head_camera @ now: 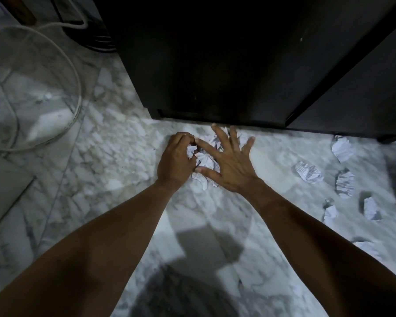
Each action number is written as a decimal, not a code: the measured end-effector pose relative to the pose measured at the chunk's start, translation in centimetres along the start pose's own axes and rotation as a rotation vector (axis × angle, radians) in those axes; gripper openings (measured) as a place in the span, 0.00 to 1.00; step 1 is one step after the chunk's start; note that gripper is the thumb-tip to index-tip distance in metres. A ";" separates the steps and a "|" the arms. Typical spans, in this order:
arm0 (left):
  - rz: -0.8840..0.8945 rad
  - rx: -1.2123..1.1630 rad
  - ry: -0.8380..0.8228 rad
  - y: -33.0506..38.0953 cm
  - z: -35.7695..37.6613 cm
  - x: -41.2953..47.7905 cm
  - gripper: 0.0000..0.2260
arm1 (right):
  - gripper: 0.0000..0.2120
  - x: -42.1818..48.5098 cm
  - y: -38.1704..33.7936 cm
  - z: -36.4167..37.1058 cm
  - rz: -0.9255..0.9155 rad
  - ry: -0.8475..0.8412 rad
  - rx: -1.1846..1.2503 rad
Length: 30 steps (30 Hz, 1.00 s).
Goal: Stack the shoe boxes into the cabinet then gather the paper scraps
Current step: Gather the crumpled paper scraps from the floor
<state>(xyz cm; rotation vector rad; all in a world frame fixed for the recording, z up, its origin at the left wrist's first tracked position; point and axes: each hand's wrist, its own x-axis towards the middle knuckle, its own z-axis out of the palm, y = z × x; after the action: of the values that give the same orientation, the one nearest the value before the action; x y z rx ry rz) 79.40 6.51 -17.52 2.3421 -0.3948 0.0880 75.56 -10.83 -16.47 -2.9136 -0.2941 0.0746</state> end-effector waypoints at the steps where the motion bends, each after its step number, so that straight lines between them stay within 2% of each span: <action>1: 0.001 -0.003 0.000 0.0 0.0 0.0 0.16 | 0.34 0.1 0.1 0.3 -0.008 -0.005 -0.035; 4: -0.004 -0.018 0.013 0.0 0.0 0.1 0.15 | 0.29 0.1 0.4 0.9 0.004 0.011 -0.040; 8: 0.020 -0.007 0.027 0.0 0.0 0.1 0.13 | 0.16 0.4 0.6 1.4 0.088 0.225 0.135; 10: 0.025 -0.014 0.016 0.1 0.0 0.0 0.15 | 0.15 0.5 0.5 1.4 0.144 0.275 0.200; 19: 0.060 0.021 0.029 -0.6 0.3 0.2 0.14 | 0.26 -1.9 -0.6 1.1 0.056 0.141 0.210; 22: 0.047 0.008 0.030 -0.7 0.3 0.4 0.14 | 0.46 -2.2 -1.5 1.2 0.104 0.092 0.174; 23: 0.044 -0.004 0.035 -0.7 0.2 0.4 0.15 | 0.47 -2.0 -1.5 1.4 0.109 0.098 0.143; 28: 0.029 -0.045 0.045 -0.6 0.2 0.2 0.13 | 0.26 -1.5 -1.1 2.1 0.128 0.237 0.112; 30: 0.027 -0.044 0.044 -0.6 0.4 0.0 0.11 | 0.20 -1.2 -1.3 2.0 0.149 0.267 0.086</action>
<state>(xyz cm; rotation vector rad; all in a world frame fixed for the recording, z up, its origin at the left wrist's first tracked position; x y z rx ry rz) 79.57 6.64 -18.19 2.2879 -0.4027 0.1422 74.04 -9.44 -18.14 -2.8102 -0.0285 -0.2691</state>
